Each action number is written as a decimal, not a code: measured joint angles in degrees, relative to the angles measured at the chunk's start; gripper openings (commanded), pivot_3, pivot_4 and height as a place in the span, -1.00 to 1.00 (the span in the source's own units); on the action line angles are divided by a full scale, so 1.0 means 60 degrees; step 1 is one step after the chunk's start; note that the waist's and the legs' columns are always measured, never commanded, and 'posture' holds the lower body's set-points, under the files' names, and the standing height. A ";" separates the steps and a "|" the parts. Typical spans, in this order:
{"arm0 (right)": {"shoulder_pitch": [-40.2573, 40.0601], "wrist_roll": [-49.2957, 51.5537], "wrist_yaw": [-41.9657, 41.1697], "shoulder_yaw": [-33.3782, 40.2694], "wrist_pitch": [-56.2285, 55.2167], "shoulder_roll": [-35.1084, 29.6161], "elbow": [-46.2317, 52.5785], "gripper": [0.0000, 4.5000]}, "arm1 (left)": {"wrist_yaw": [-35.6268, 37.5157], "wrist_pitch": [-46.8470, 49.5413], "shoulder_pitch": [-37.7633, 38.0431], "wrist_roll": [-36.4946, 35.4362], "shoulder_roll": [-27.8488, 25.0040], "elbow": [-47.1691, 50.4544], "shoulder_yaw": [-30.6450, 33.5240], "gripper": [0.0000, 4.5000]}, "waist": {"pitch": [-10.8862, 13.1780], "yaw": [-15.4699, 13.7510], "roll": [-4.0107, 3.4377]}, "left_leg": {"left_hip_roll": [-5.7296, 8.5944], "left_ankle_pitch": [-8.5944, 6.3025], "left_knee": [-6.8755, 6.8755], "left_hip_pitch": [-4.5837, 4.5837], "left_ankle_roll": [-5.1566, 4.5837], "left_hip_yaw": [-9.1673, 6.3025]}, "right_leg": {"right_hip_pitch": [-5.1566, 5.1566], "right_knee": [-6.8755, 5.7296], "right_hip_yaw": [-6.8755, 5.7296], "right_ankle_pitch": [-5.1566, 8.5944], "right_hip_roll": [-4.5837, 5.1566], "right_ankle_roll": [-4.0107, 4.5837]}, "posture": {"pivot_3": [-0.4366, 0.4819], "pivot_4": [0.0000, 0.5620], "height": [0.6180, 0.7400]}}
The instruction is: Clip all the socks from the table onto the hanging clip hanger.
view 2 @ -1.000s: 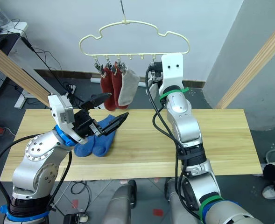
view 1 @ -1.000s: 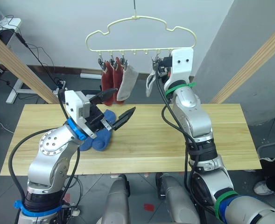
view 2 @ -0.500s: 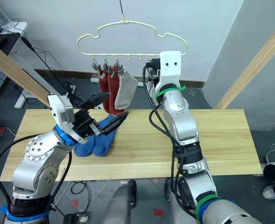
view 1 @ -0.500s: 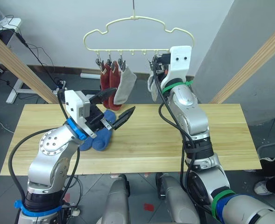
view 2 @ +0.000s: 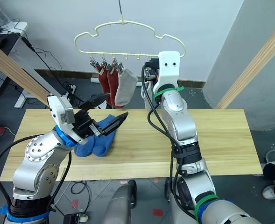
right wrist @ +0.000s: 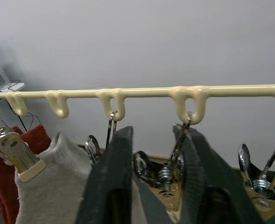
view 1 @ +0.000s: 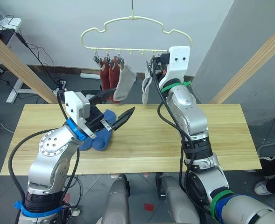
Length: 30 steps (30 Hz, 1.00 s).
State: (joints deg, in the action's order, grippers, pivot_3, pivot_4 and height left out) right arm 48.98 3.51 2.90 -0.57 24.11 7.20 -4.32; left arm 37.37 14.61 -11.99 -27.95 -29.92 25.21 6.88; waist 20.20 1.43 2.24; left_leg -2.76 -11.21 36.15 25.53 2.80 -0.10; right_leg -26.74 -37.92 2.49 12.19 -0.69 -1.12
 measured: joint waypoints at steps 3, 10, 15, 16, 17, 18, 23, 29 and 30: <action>0.0000 0.0001 0.0007 0.0037 0.0005 -0.0004 -0.0001 -1.00 | 0.0025 -0.0009 0.0006 0.0000 0.0003 0.0000 0.0000 1.00 | 0.0000 0.0000 0.0000 | 0.0000 0.0000 0.0000 0.0000 0.0000 0.0000 | 0.0000 0.0000 0.0000 0.0000 0.0000 0.0000 | 0.14 0.24 1.00; -0.0049 0.0103 -0.0289 0.0077 0.0366 -0.0325 0.0248 -1.00 | 0.0054 -0.0017 0.0141 0.0012 0.0121 0.0001 -0.0070 1.00 | 0.0000 -0.0008 0.0000 | 0.0001 0.0000 0.0000 0.0000 0.0000 0.0001 | 0.0000 0.0001 0.0001 0.0001 0.0000 -0.0001 | 0.11 0.24 1.00; -0.0147 0.1253 -0.1992 0.0165 0.2088 -0.1770 0.1239 -1.00 | 0.0156 -0.0006 0.0489 0.0563 -0.0218 -0.0257 -0.0334 1.00 | 0.0000 -0.0005 0.0000 | 0.0003 0.0000 0.0000 -0.0001 0.0000 0.0002 | 0.0002 0.0002 0.0003 0.0001 0.0001 -0.0001 | 0.03 0.24 1.00; -0.0134 0.1612 -0.2536 0.0242 0.2597 -0.2296 0.1472 -1.00 | 0.0136 0.0035 0.0552 0.0837 -0.0342 -0.0548 -0.0465 1.00 | 0.0000 -0.0025 -0.0001 | 0.0005 0.0000 0.0000 -0.0002 -0.0001 0.0000 | 0.0003 0.0001 0.0001 0.0001 0.0002 -0.0001 | 0.01 0.24 1.00; -0.0105 0.1936 -0.2965 0.0327 0.3042 -0.2725 0.1678 -1.00 | 0.0084 0.0077 0.0616 0.1146 -0.0420 -0.0907 -0.0558 1.00 | 0.0000 -0.0035 -0.0001 | 0.0004 -0.0001 0.0003 -0.0003 -0.0001 0.0000 | 0.0003 0.0002 0.0001 0.0001 0.0002 -0.0001 | 0.01 0.24 1.00; -0.0042 0.2251 -0.3369 0.0416 0.3505 -0.3122 0.1851 -1.00 | -0.0013 0.0080 0.0630 0.1517 -0.0476 -0.1332 -0.0713 1.00 | 0.0000 -0.0033 -0.0001 | 0.0005 -0.0001 0.0003 -0.0005 -0.0002 0.0002 | 0.0004 0.0001 0.0003 0.0001 0.0002 -0.0001 | -0.01 0.24 1.00; 0.0289 0.3806 -0.4311 0.0860 0.5536 -0.3511 0.2174 -1.00 | -0.0807 -0.0063 -0.0126 0.3221 -0.0242 -0.3451 -0.1477 1.00 | -0.0001 0.0007 0.0001 | -0.0003 0.0000 0.0004 -0.0009 -0.0004 -0.0002 | 0.0004 -0.0006 -0.0002 0.0001 -0.0004 -0.0001 | -0.05 0.23 1.00; 0.0692 0.4606 -0.4136 0.1458 0.6661 -0.3247 0.1889 -1.00 | -0.1563 -0.0514 -0.1420 0.4257 0.0368 -0.5784 -0.1893 1.00 | -0.0003 0.0011 0.0003 | 0.0012 -0.0001 0.0012 0.0006 -0.0004 0.0007 | 0.0004 0.0002 0.0002 -0.0001 0.0010 -0.0002 | -0.11 0.23 1.00; 0.0732 0.4621 -0.4133 0.1467 0.6672 -0.3264 0.1789 -1.00 | -0.1696 -0.0644 -0.1594 0.4456 0.0382 -0.6199 -0.1931 1.00 | -0.0003 0.0014 0.0003 | 0.0013 -0.0001 0.0012 0.0005 -0.0005 0.0006 | 0.0003 0.0000 0.0000 -0.0001 0.0013 -0.0002 | -0.11 0.24 1.00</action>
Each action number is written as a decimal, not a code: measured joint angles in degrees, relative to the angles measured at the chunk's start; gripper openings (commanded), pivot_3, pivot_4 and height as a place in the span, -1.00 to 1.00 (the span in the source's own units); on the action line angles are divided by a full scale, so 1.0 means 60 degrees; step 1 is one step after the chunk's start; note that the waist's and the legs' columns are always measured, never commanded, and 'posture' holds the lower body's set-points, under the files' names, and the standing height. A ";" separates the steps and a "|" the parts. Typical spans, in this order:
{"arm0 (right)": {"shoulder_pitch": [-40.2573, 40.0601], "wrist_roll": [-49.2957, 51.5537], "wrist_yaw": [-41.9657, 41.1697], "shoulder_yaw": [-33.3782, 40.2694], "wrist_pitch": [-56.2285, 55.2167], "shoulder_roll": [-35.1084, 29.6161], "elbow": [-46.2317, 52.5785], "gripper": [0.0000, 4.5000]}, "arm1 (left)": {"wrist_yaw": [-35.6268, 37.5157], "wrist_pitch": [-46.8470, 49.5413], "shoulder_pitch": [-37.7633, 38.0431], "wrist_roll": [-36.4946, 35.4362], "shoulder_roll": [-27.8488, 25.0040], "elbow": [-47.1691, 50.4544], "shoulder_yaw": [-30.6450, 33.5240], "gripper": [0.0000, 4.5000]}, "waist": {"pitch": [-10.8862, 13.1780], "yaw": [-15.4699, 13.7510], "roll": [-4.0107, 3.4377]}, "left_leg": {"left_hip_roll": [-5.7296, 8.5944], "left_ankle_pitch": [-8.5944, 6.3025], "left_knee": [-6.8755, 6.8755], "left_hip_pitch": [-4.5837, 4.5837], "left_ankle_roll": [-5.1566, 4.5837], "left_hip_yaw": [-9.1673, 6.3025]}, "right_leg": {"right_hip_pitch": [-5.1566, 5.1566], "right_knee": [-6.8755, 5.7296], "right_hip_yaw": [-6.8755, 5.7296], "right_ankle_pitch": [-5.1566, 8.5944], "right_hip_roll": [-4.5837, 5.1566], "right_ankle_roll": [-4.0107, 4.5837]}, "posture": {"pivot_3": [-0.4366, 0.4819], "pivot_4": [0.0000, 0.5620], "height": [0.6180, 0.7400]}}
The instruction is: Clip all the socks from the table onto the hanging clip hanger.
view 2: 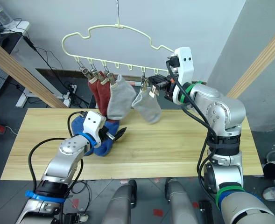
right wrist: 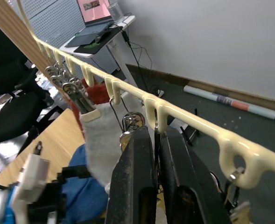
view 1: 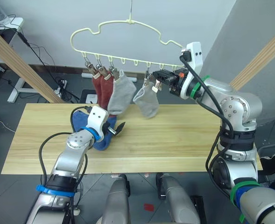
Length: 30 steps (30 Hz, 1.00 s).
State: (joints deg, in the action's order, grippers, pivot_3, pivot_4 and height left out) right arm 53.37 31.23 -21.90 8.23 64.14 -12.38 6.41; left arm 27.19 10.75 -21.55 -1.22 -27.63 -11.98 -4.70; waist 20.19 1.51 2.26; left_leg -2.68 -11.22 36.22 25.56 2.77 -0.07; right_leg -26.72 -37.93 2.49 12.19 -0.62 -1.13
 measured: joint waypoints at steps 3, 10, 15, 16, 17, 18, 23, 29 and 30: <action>0.0126 0.0065 -0.0001 0.0008 -0.0012 -0.0042 -0.0222 -1.00 | -0.0342 -0.0133 -0.0545 0.0355 -0.0008 -0.1130 0.0079 1.00 | 0.0000 0.0014 0.0000 | -0.0001 0.0000 0.0000 0.0001 0.0000 -0.0003 | -0.0002 -0.0004 -0.0003 0.0000 -0.0001 0.0000 | -0.13 0.25 1.00; 0.0227 0.0078 0.0093 0.0001 -0.0050 -0.0104 -0.0391 -1.00 | -0.0182 0.0406 -0.0887 -0.0103 0.0285 -0.2181 0.0524 1.00 | -0.0001 0.0014 0.0001 | 0.0002 0.0000 0.0008 0.0001 -0.0001 -0.0013 | 0.0002 -0.0014 -0.0016 -0.0015 0.0005 0.0023 | -0.14 0.27 1.00; 0.0245 0.0091 0.0131 0.0005 -0.0071 -0.0111 -0.0463 -1.00 | 0.0206 0.1459 -0.1363 -0.0743 0.0511 -0.2538 0.1107 0.72 | -0.0002 0.0034 -0.0001 | 0.0002 -0.0001 0.0046 -0.0013 -0.0001 -0.0013 | 0.0031 -0.0027 -0.0013 -0.0001 0.0003 -0.0002 | -0.15 0.26 1.00; 0.0245 0.0091 0.0132 0.0003 -0.0071 -0.0115 -0.0467 -1.00 | 0.0221 0.1489 -0.1388 -0.0756 0.0512 -0.2588 0.1151 0.60 | -0.0002 0.0038 -0.0002 | 0.0002 -0.0001 0.0048 -0.0026 -0.0001 -0.0014 | 0.0048 -0.0024 -0.0013 -0.0001 0.0003 -0.0003 | -0.15 0.27 1.00; 0.0247 0.0091 0.0132 0.0003 -0.0072 -0.0124 -0.0475 -1.00 | 0.0270 0.1505 -0.1392 -0.0758 0.0512 -0.2622 0.1179 0.47 | -0.0002 0.0039 -0.0002 | 0.0003 -0.0001 0.0048 -0.0041 -0.0001 -0.0014 | 0.0066 -0.0021 -0.0012 -0.0001 0.0004 -0.0003 | -0.15 0.27 1.00; 0.0260 0.0091 0.0133 0.0003 -0.0072 -0.0126 -0.0511 -1.00 | 0.0363 0.1509 -0.1399 -0.0758 0.0512 -0.2667 0.1194 0.34 | -0.0002 0.0039 -0.0001 | 0.0003 -0.0001 0.0047 -0.0056 -0.0002 -0.0013 | 0.0080 -0.0018 -0.0012 0.0000 0.0004 -0.0003 | -0.15 0.27 1.00; 0.0319 0.0085 0.0114 -0.0026 -0.0153 -0.0148 -0.0702 -1.00 | 0.0911 0.1693 -0.1358 -0.0802 0.0501 -0.2609 0.1184 -0.17 | -0.0002 0.0038 -0.0002 | 0.0004 -0.0001 0.0047 -0.0079 -0.0002 -0.0010 | 0.0100 -0.0021 -0.0007 0.0000 0.0004 -0.0004 | -0.14 0.27 1.00; 0.0428 0.0068 0.0113 -0.0072 -0.0294 -0.0149 -0.0969 -1.00 | 0.1398 0.1774 -0.0881 -0.0864 0.0543 -0.1882 0.0963 -0.85 | -0.0002 0.0038 -0.0002 | 0.0002 -0.0002 0.0036 -0.0080 -0.0002 -0.0007 | 0.0098 -0.0015 -0.0003 0.0000 0.0005 -0.0003 | -0.12 0.28 1.00; 0.0445 0.0066 0.0114 -0.0071 -0.0333 -0.0151 -0.1033 -1.00 | 0.1513 0.1842 -0.0749 -0.0878 0.0540 -0.1633 0.0843 -0.96 | -0.0002 0.0034 -0.0002 | 0.0001 -0.0002 0.0033 -0.0079 -0.0002 -0.0008 | 0.0097 -0.0011 -0.0004 0.0000 0.0005 -0.0003 | -0.12 0.28 1.00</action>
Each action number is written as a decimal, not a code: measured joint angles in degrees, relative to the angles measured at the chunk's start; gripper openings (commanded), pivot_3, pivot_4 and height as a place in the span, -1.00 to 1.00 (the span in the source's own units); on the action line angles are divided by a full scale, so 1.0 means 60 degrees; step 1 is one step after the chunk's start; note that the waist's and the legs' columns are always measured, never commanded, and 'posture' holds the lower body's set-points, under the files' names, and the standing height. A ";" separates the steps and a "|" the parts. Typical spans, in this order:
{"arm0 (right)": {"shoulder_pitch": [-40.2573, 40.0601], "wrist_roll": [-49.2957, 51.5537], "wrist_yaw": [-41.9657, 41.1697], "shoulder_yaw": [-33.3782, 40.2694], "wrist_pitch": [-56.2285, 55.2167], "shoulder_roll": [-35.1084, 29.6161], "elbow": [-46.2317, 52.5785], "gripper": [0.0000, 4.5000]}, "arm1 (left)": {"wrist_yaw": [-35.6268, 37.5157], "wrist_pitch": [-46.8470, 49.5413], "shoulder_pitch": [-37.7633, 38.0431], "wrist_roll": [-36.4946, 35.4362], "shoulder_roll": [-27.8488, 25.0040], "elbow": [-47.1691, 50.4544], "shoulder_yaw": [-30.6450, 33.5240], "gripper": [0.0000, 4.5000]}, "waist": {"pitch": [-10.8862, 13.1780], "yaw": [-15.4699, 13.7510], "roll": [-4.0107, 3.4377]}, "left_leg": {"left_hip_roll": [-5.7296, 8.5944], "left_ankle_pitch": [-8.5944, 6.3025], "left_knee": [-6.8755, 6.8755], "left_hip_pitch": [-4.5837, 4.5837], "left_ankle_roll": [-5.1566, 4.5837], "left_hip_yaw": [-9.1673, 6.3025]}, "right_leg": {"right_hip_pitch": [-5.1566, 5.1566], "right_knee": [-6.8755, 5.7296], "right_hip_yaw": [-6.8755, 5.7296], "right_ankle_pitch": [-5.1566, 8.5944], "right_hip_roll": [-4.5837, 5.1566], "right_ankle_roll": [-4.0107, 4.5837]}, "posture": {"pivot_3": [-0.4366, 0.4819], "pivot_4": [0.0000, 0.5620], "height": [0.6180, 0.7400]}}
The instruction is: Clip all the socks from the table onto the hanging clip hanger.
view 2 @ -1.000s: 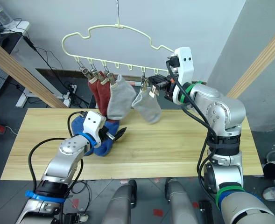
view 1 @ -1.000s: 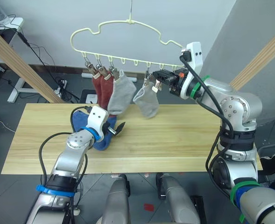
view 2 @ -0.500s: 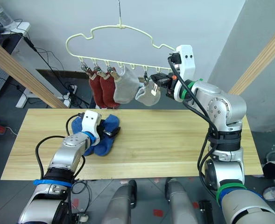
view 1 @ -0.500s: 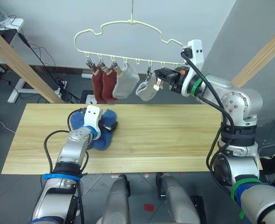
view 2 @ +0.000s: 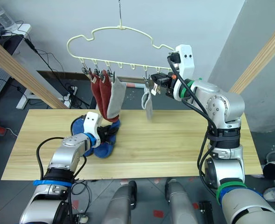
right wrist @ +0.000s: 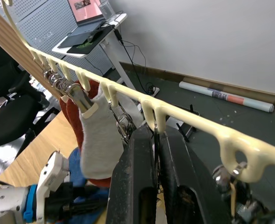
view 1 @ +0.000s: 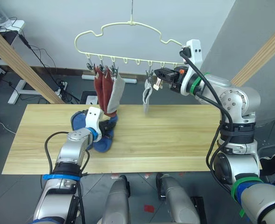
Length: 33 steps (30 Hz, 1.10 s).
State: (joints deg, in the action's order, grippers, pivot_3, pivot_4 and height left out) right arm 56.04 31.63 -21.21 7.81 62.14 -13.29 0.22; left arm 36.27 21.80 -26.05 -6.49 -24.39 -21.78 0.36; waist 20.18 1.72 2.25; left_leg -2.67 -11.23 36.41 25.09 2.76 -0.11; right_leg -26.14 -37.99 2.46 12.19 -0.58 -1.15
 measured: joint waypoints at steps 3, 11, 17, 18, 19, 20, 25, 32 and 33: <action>0.0100 0.0002 -0.0015 -0.0015 -0.0044 -0.0012 -0.0130 -1.00 | 0.0356 0.0312 0.0477 -0.0036 -0.0097 0.0872 -0.0234 -0.99 | 0.0000 0.0015 0.0000 | -0.0003 0.0000 -0.0010 0.0001 0.0000 0.0001 | -0.0004 0.0005 0.0001 0.0000 -0.0001 0.0000 | -0.12 0.29 1.00; 0.0879 0.0473 -0.0345 0.0379 0.0831 -0.0577 -0.1335 -1.00 | 0.1177 0.1513 0.1125 -0.1580 0.0060 0.5157 -0.0457 -0.99 | 0.0002 -0.0027 -0.0001 | -0.0002 0.0000 -0.0020 0.0006 0.0000 0.0010 | 0.0000 0.0024 -0.0002 0.0002 0.0007 0.0001 | -0.15 0.27 1.00; 0.1389 0.1307 -0.0389 0.1322 0.2351 -0.0726 -0.2035 -1.00 | 0.1167 0.0426 0.0639 -0.1754 0.0609 0.5509 -0.0650 -0.99 | 0.0002 0.0001 -0.0002 | -0.0001 -0.0002 -0.0043 0.0007 -0.0003 0.0010 | -0.0003 0.0041 -0.0006 0.0001 0.0002 0.0001 | -0.16 0.25 1.00; 0.1454 0.1369 -0.0359 0.1494 0.2554 -0.0696 -0.2147 -1.00 | 0.1106 0.0117 0.0540 -0.1621 0.0745 0.5323 -0.0747 -0.99 | 0.0002 -0.0009 -0.0002 | -0.0001 -0.0002 -0.0043 0.0009 -0.0004 0.0009 | -0.0003 0.0044 -0.0007 0.0001 0.0002 0.0001 | -0.18 0.25 1.00; 0.1526 0.1453 -0.0247 0.1672 0.2760 -0.0631 -0.2227 -1.00 | 0.1049 -0.0295 0.0441 -0.1445 0.0846 0.5074 -0.0877 -0.99 | 0.0002 -0.0006 -0.0002 | 0.0000 -0.0002 -0.0043 0.0012 -0.0004 0.0013 | -0.0003 0.0048 -0.0003 0.0001 0.0002 0.0001 | -0.18 0.25 1.00; 0.1581 0.1505 -0.0141 0.1832 0.2887 -0.0568 -0.2276 -1.00 | 0.0992 -0.0590 0.0351 -0.1315 0.0936 0.4845 -0.0980 -0.99 | 0.0002 0.0000 -0.0002 | 0.0001 -0.0002 -0.0043 0.0013 -0.0004 0.0017 | -0.0003 0.0049 -0.0001 0.0001 0.0003 0.0001 | -0.18 0.25 1.00; 0.1649 0.1669 0.0274 0.2228 0.3305 -0.0323 -0.2296 -1.00 | 0.0921 -0.1658 -0.0270 -0.1123 0.1247 0.4109 -0.1069 -0.99 | 0.0002 0.0004 -0.0002 | 0.0003 -0.0003 -0.0043 0.0027 -0.0005 0.0013 | -0.0008 0.0057 -0.0005 0.0001 0.0005 0.0000 | -0.18 0.24 1.00; 0.1632 0.1703 0.0760 0.2549 0.3582 0.0050 -0.2034 -1.00 | 0.0808 -0.2320 -0.0576 -0.0887 0.1403 0.3596 -0.1149 -0.99 | 0.0002 0.0002 -0.0002 | 0.0004 -0.0004 -0.0040 0.0035 -0.0007 0.0006 | -0.0008 0.0060 -0.0014 0.0001 0.0006 -0.0001 | -0.18 0.21 1.00; 0.1628 0.1704 0.0812 0.2555 0.3596 0.0105 -0.2004 -1.00 | 0.0758 -0.2407 -0.0623 -0.0829 0.1411 0.3588 -0.1170 -0.99 | 0.0002 0.0008 -0.0002 | 0.0004 -0.0004 -0.0040 0.0034 -0.0007 0.0007 | -0.0008 0.0059 -0.0013 0.0001 0.0006 0.0000 | -0.18 0.21 1.00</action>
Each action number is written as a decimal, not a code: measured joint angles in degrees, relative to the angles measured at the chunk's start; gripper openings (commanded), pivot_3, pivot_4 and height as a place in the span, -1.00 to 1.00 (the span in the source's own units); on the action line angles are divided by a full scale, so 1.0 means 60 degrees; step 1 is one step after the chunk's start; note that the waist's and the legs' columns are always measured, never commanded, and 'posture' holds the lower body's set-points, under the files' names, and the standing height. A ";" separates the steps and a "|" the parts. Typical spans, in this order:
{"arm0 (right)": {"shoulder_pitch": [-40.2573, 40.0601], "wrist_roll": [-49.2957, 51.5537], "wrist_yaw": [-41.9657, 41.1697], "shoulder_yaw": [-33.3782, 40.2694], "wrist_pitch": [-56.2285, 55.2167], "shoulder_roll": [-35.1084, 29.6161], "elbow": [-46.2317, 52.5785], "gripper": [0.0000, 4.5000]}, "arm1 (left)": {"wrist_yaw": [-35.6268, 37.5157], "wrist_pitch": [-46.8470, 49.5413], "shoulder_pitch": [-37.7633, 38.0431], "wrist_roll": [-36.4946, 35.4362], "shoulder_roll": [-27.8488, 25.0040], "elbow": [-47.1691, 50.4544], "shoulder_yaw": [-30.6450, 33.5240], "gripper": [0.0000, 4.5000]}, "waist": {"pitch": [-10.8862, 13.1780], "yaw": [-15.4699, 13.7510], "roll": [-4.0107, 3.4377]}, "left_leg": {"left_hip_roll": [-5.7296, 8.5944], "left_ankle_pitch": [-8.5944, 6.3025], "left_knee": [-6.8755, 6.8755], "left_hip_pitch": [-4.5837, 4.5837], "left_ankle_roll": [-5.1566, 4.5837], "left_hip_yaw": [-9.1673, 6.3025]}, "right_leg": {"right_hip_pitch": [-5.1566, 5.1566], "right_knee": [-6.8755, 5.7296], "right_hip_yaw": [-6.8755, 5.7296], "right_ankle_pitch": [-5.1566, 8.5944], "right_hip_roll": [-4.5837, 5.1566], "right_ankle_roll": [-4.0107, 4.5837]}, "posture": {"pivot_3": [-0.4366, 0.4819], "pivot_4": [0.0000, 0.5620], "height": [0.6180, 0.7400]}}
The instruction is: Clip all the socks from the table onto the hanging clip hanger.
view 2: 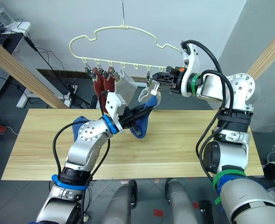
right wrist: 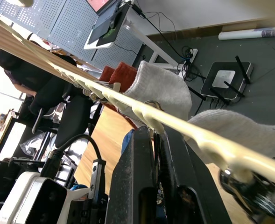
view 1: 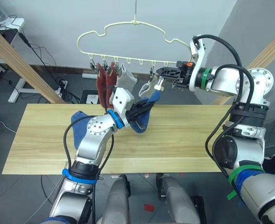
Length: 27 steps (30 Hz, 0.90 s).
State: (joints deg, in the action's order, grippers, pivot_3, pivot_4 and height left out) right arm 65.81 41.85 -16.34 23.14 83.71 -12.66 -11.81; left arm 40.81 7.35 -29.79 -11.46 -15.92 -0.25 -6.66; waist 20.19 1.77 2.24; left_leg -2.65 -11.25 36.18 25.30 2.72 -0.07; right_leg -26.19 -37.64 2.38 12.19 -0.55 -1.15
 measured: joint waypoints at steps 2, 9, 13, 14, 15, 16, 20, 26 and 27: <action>-0.0001 0.0010 0.0051 0.0063 0.0085 0.0060 0.0062 -1.00 | -0.0054 -0.0179 -0.0053 0.0145 -0.0003 -0.0011 -0.0026 -0.99 | 0.0000 0.0003 0.0000 | -0.0001 0.0000 -0.0001 0.0000 0.0000 -0.0001 | 0.0000 -0.0001 -0.0002 0.0000 -0.0001 0.0000 | -0.18 0.21 1.00; -0.0012 0.0042 0.0260 0.0265 0.0387 0.0233 0.0298 -1.00 | -0.0420 -0.0738 -0.0405 0.0477 0.0084 -0.0573 -0.0014 -0.99 | 0.0000 -0.0001 0.0000 | 0.0000 0.0000 0.0000 0.0003 0.0000 -0.0002 | 0.0000 0.0000 -0.0003 0.0000 -0.0001 0.0000 | -0.18 0.22 1.00; -0.0075 0.0041 0.0261 0.0260 0.0432 0.0237 0.0437 -1.00 | -0.0489 -0.1010 -0.0427 0.0548 0.0092 -0.0676 -0.0011 -0.99 | 0.0000 0.0003 0.0000 | -0.0002 0.0000 -0.0003 0.0003 0.0000 -0.0003 | -0.0003 0.0000 -0.0005 0.0000 -0.0001 0.0000 | -0.17 0.23 1.00; -0.0108 0.0038 0.0252 0.0251 0.0430 0.0233 0.0467 -1.00 | -0.0496 -0.1062 -0.0427 0.0562 0.0092 -0.0688 -0.0011 -0.99 | 0.0000 0.0003 0.0000 | -0.0002 0.0000 -0.0003 0.0003 0.0000 -0.0004 | -0.0003 0.0000 -0.0005 0.0000 -0.0001 0.0000 | -0.17 0.23 1.00; -0.0138 0.0038 0.0237 0.0230 0.0419 0.0229 0.0495 -0.87 | -0.0500 -0.1077 -0.0427 0.0572 0.0091 -0.0692 -0.0011 -1.00 | 0.0000 0.0003 0.0000 | -0.0002 0.0000 -0.0003 0.0003 0.0000 -0.0003 | -0.0003 -0.0001 -0.0004 0.0000 -0.0001 0.0000 | -0.16 0.23 1.00; -0.0174 0.0034 0.0229 0.0200 0.0383 0.0223 0.0528 -0.73 | -0.0500 -0.1085 -0.0426 0.0585 0.0089 -0.0692 -0.0011 -1.00 | 0.0000 0.0002 0.0000 | -0.0001 0.0000 -0.0002 0.0003 0.0000 -0.0003 | -0.0003 -0.0001 -0.0004 0.0000 -0.0001 0.0000 | -0.16 0.23 1.00; -0.0387 -0.0064 0.0243 -0.0082 0.0307 0.0093 0.0494 -0.08 | -0.0515 -0.1100 -0.0426 0.0593 0.0091 -0.0692 -0.0010 -1.00 | 0.0000 0.0009 0.0000 | -0.0002 0.0000 -0.0002 0.0003 0.0000 -0.0002 | -0.0003 -0.0001 -0.0003 0.0000 -0.0001 0.0000 | -0.16 0.24 1.00; -0.0601 -0.0055 0.0274 -0.0196 0.0430 -0.0008 0.0546 0.86 | -0.0528 -0.1095 -0.0497 0.0594 0.0125 -0.0692 -0.0021 -1.00 | 0.0000 0.0015 0.0000 | -0.0005 0.0000 0.0001 0.0042 0.0000 -0.0001 | -0.0052 -0.0015 -0.0002 -0.0001 -0.0004 0.0001 | -0.16 0.25 1.00; -0.0605 -0.0047 0.0284 -0.0131 0.0517 -0.0072 0.0662 0.98 | -0.0544 -0.1095 -0.0583 0.0600 0.0140 -0.0695 -0.0020 -1.00 | 0.0000 0.0012 0.0000 | -0.0005 0.0000 0.0003 0.0056 0.0000 -0.0004 | -0.0064 -0.0017 -0.0004 -0.0001 -0.0004 0.0001 | -0.17 0.25 1.00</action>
State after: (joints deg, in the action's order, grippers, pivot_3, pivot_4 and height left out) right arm 62.18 41.57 -14.64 22.35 86.81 -13.09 -7.83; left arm 37.55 0.78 -33.29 -7.86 -15.08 -4.42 -6.79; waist 20.19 1.84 2.24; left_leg -2.68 -11.25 36.20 25.63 2.72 -0.10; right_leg -26.57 -37.74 2.36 12.19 -0.57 -1.14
